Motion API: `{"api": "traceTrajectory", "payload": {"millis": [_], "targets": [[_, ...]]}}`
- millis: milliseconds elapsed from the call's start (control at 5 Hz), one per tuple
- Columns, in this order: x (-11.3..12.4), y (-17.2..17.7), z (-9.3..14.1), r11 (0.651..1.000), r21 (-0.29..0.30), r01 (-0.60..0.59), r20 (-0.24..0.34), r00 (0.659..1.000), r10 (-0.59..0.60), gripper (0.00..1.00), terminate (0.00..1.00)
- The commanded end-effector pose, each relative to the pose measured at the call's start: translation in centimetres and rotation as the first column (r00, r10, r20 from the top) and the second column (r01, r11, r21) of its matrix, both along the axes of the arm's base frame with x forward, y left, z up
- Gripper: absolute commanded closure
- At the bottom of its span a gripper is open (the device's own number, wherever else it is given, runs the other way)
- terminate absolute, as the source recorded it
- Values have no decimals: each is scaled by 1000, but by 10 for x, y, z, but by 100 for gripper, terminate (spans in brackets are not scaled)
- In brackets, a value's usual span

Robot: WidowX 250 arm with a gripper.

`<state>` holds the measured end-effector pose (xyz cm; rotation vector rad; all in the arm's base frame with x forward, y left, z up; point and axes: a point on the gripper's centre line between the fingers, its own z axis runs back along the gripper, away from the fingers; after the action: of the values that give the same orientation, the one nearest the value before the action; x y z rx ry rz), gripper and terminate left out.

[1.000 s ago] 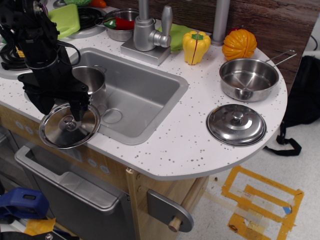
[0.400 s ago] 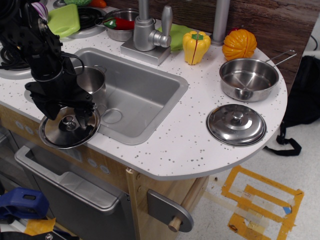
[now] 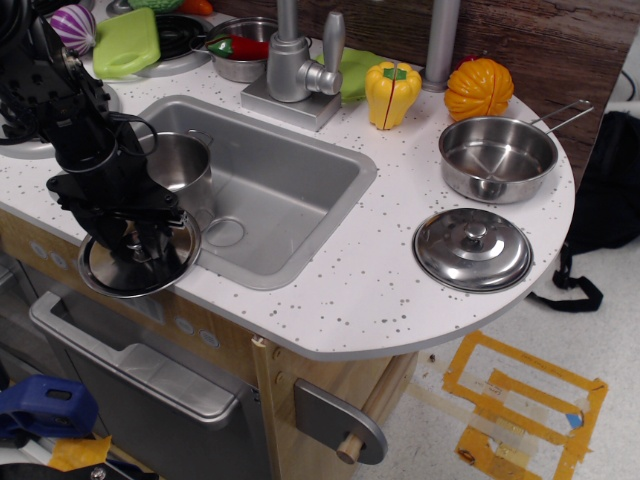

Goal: Put lid on pot or pan

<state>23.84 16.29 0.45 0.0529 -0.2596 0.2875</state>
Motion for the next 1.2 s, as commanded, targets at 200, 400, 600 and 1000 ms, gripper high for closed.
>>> {"api": "traceTrajectory", "payload": {"millis": [200, 400, 600, 1000], "targets": [[1, 10, 22, 998, 64, 20, -7, 1000, -20, 100, 0], [5, 18, 43, 990, 137, 43, -15, 999, -41, 100, 0], [15, 36, 59, 983, 158, 93, -14, 996, -92, 100, 0], [58, 78, 56, 963, 170, 209, 34, 975, -218, 100, 0]]}}
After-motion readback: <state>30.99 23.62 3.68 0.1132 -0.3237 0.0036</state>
